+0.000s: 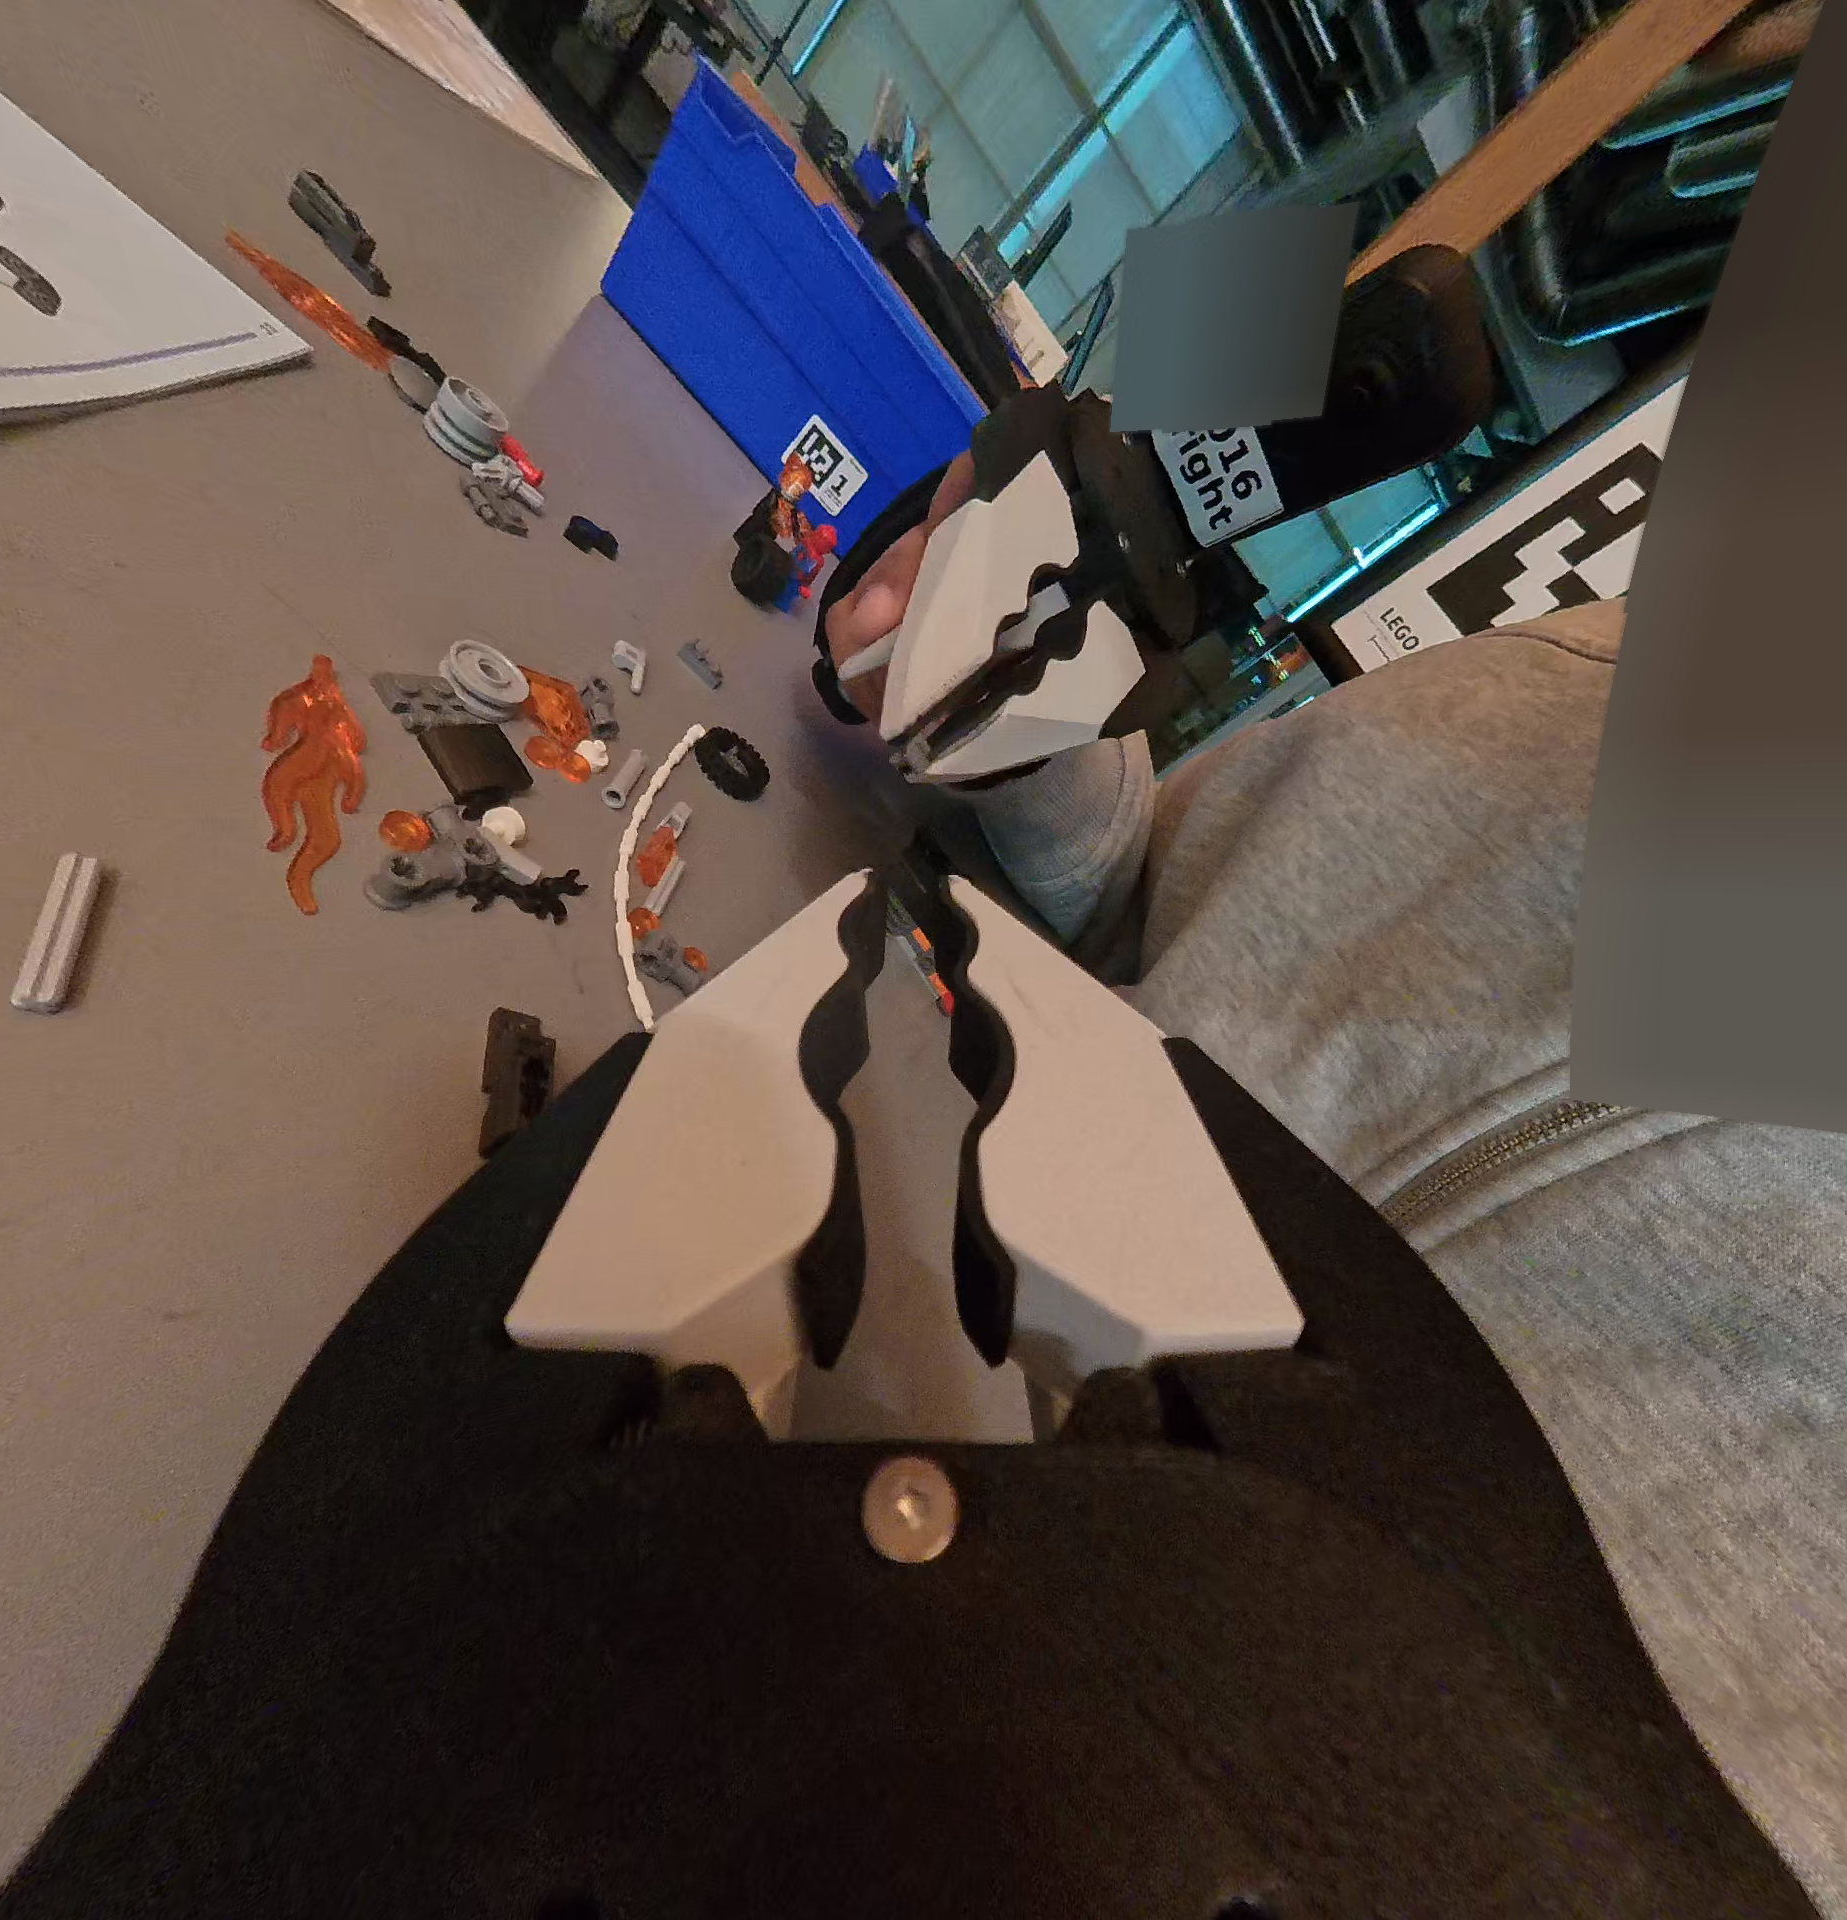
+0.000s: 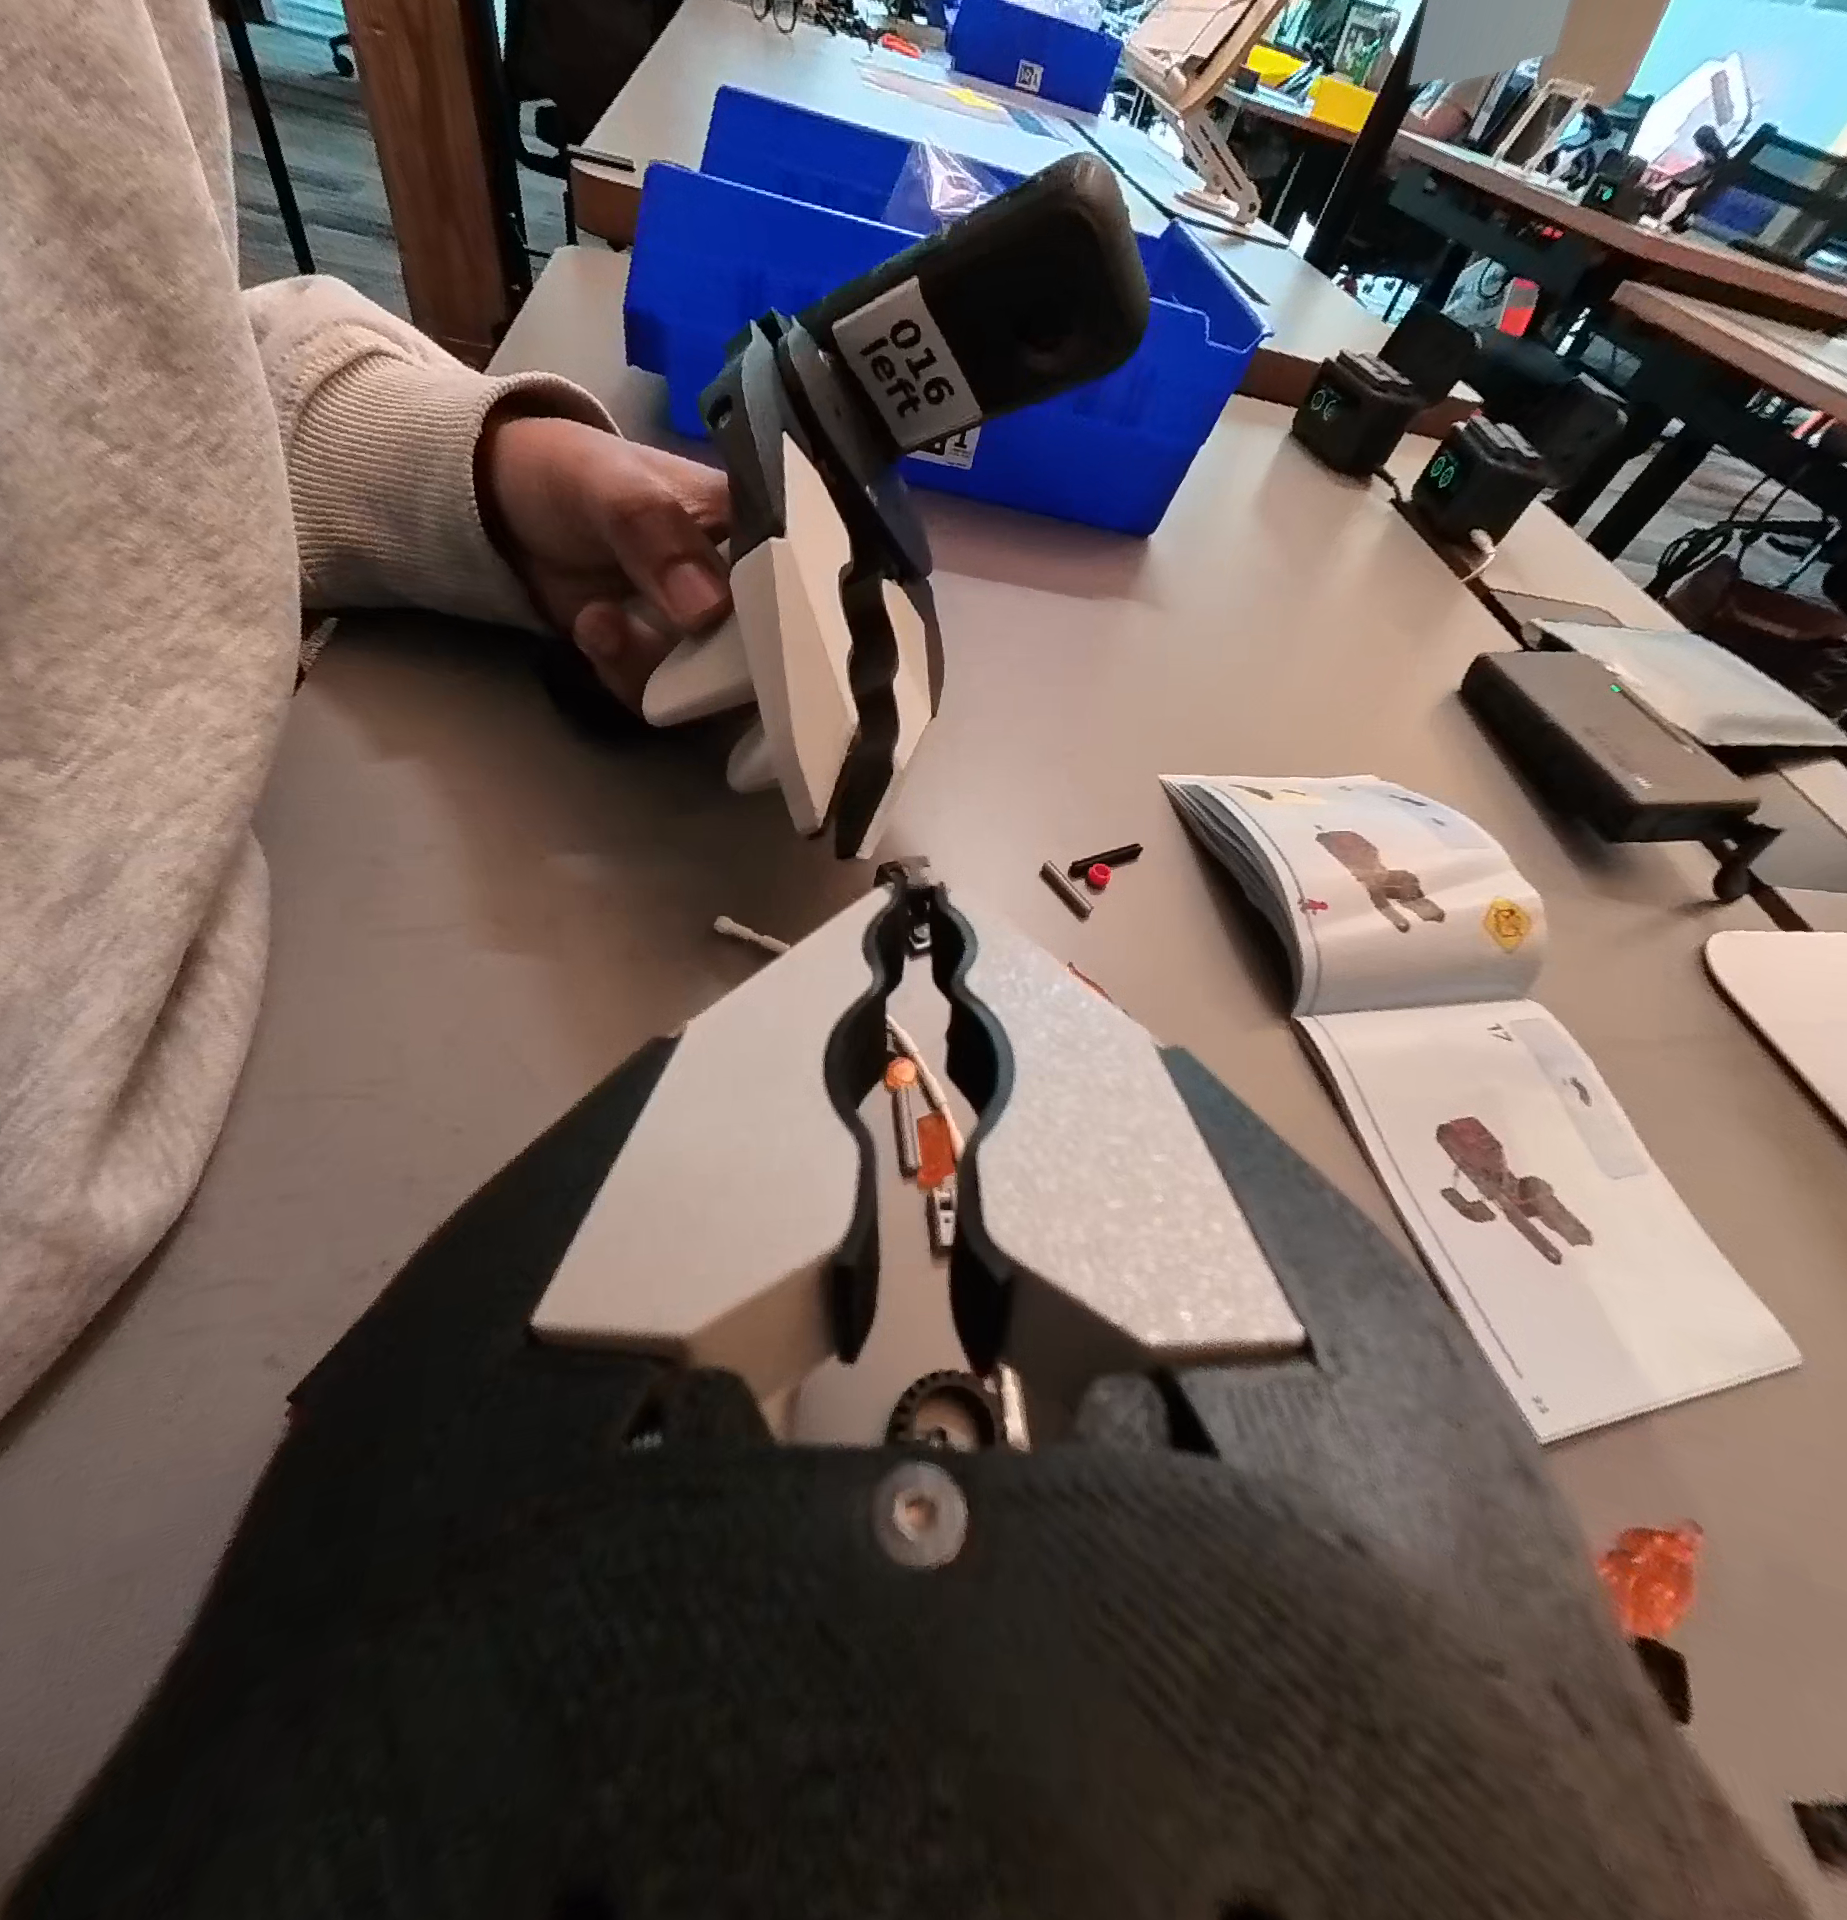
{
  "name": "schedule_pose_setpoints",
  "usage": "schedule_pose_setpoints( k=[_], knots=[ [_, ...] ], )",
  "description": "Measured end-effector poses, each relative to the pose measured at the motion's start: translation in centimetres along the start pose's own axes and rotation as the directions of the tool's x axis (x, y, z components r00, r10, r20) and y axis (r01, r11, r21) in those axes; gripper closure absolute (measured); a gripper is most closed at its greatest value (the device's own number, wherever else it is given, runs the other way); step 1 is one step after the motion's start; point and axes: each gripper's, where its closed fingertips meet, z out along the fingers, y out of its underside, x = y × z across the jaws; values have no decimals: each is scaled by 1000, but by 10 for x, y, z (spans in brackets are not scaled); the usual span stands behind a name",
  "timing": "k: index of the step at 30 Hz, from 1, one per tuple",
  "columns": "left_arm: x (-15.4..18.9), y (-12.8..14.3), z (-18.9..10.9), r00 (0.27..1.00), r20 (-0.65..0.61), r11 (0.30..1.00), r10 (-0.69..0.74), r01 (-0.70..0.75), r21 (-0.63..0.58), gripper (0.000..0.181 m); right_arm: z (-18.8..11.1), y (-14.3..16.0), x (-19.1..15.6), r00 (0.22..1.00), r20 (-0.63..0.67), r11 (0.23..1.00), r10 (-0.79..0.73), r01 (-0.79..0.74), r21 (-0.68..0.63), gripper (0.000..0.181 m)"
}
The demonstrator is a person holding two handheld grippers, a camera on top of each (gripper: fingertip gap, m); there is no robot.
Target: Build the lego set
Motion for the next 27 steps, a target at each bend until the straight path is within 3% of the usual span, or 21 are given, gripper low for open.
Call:
schedule_pose_setpoints(
  k=[16,21,27],
  knots=[
    [-4,-7,-5,997,60,998,57,-59,32,176,-1,-4,5,999,-7,999,53,-53,2,180],
    [-15,-19,-20,966,202,982,162,-177,63,176,2,-6,7,990,26,991,135,-135,10,180],
    [-33,-17,-43,903,354,968,245,-248,-37,167,13,-2,18,993,6,989,120,-119,-93,179]
  ],
)
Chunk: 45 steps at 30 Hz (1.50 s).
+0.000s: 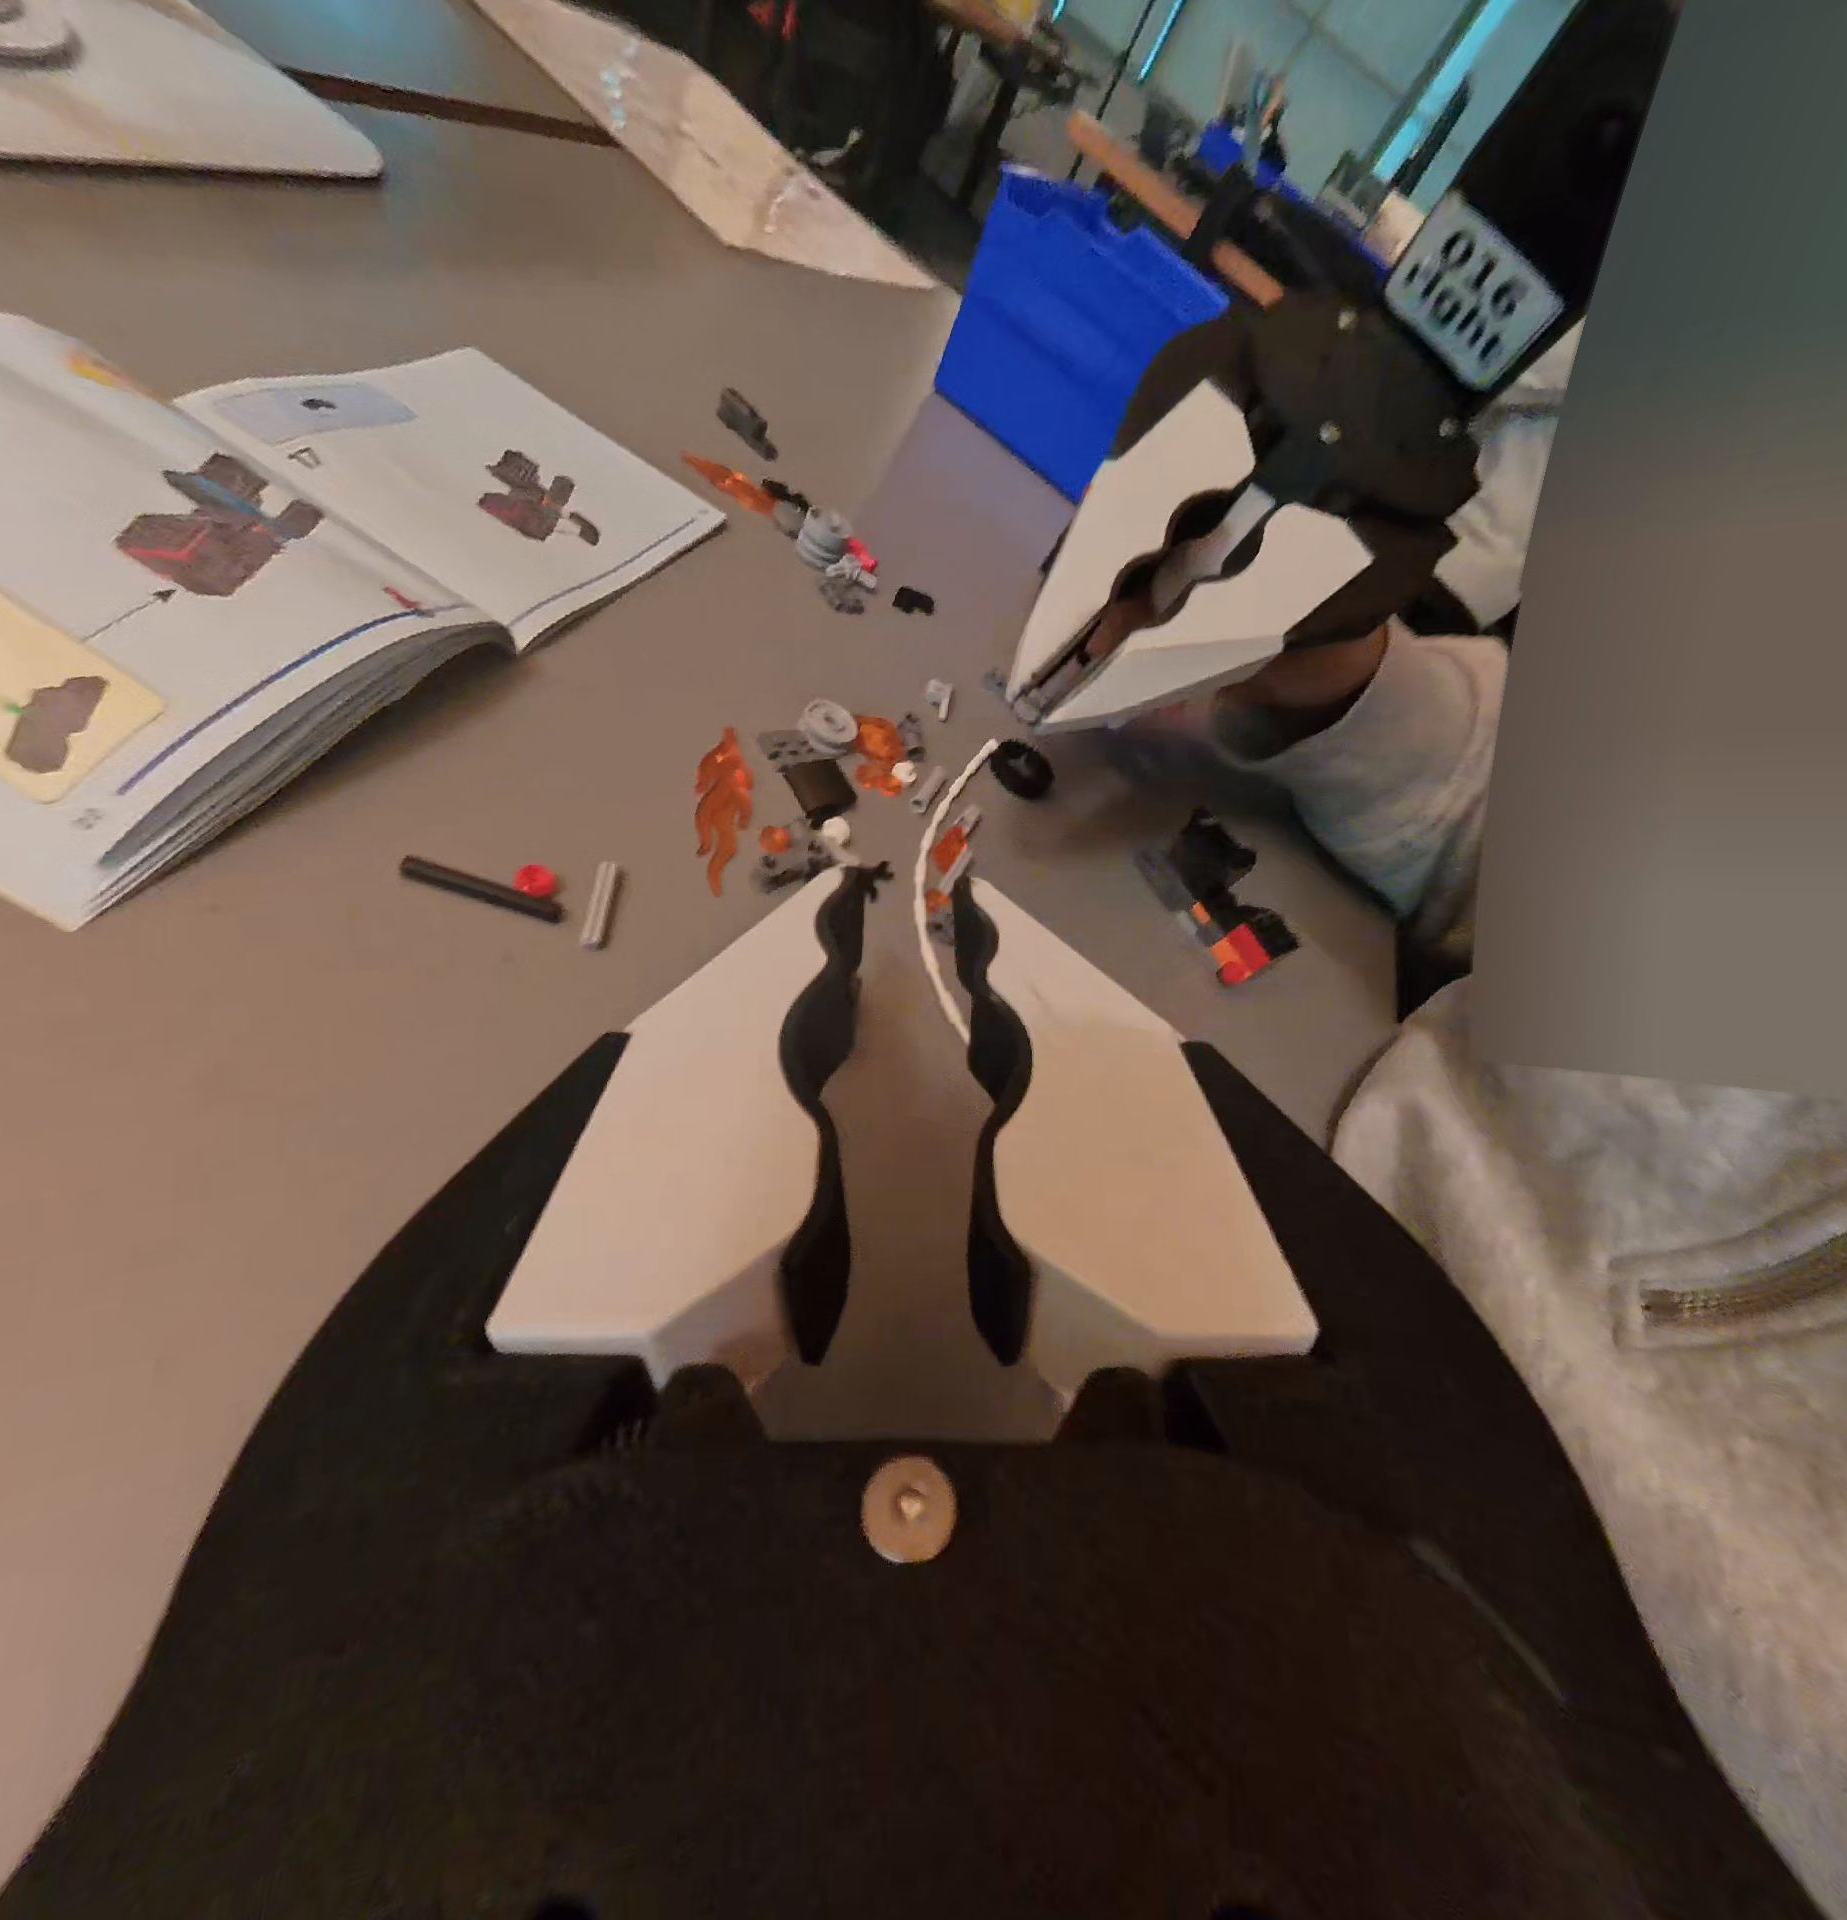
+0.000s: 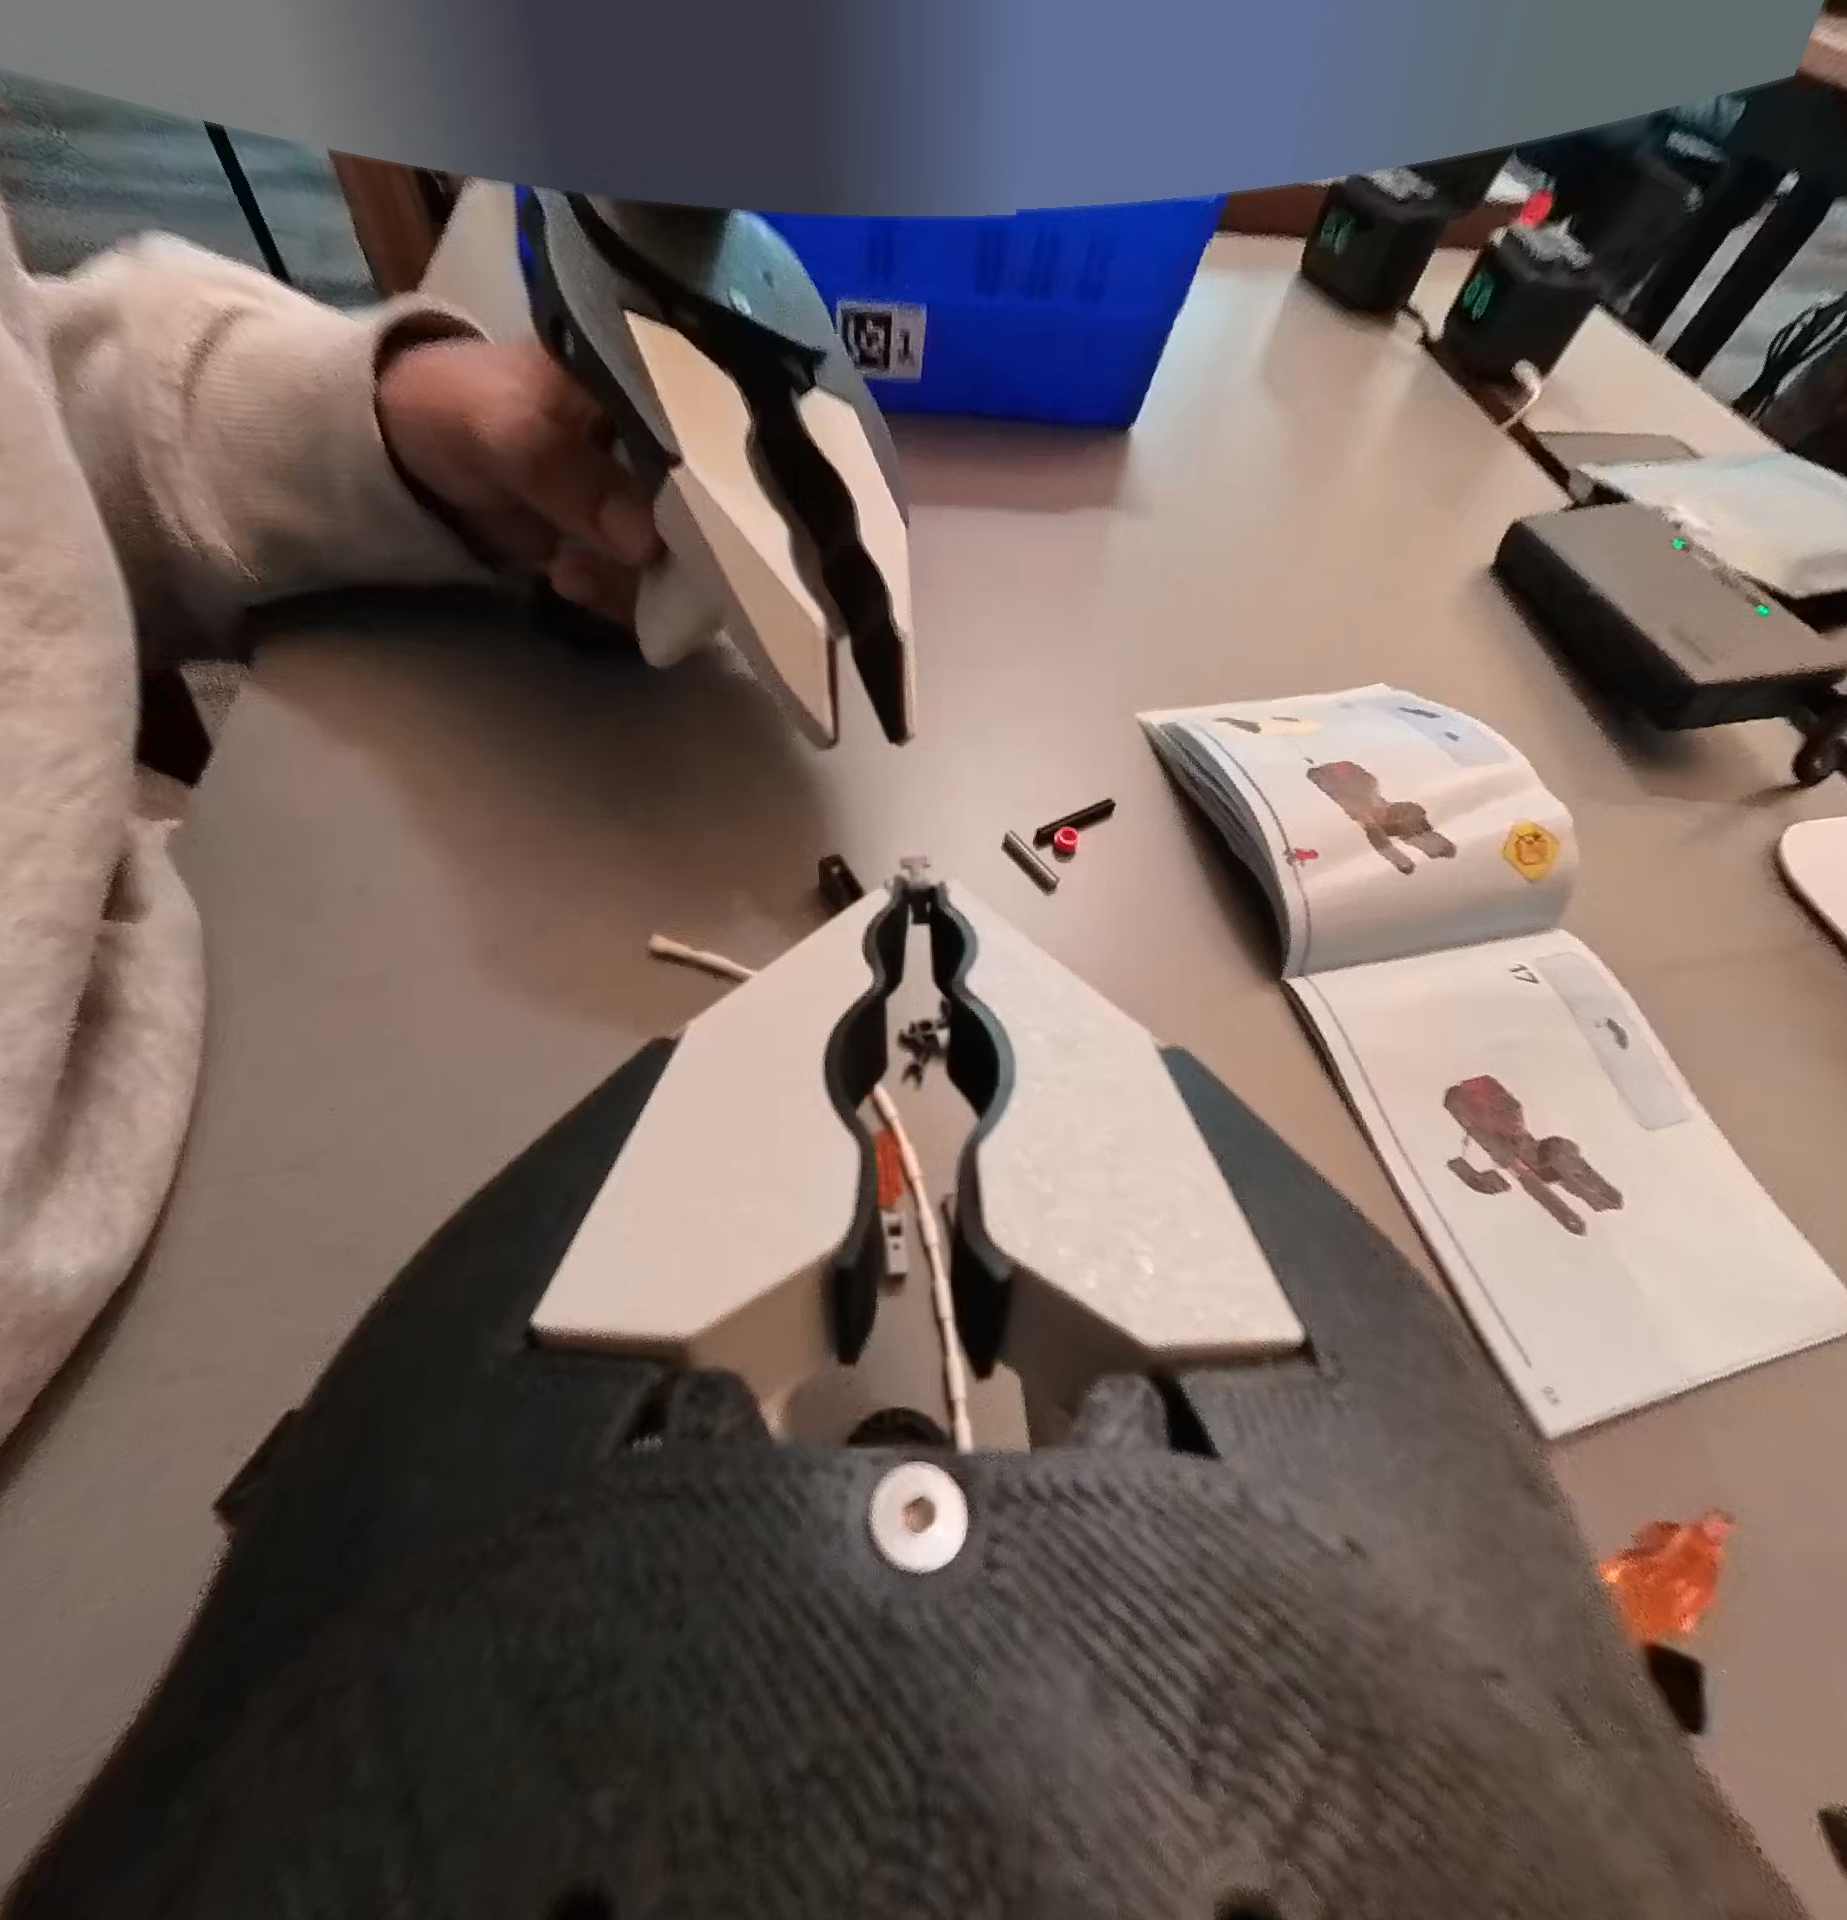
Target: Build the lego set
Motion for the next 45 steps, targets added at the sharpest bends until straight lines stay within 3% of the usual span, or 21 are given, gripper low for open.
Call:
schedule_pose_setpoints(
  k=[8,18,31,36,45],
  knots=[
    [-13,34,3,978,120,960,171,-138,-245,154,38,16,-4,986,149,950,72,-22,-312,179],
    [-17,45,7,987,122,951,108,-67,-303,162,60,30,-15,940,332,840,81,115,-530,179],
    [-18,53,14,984,127,929,125,-71,-364,164,67,40,-17,913,408,792,27,229,-566,180],
    [-20,54,16,980,144,925,137,-74,-373,173,69,43,-18,903,428,795,34,235,-559,179],
    [-20,53,16,986,133,929,105,-49,-367,174,70,42,-15,909,418,826,1,234,-513,179]
  ],
)
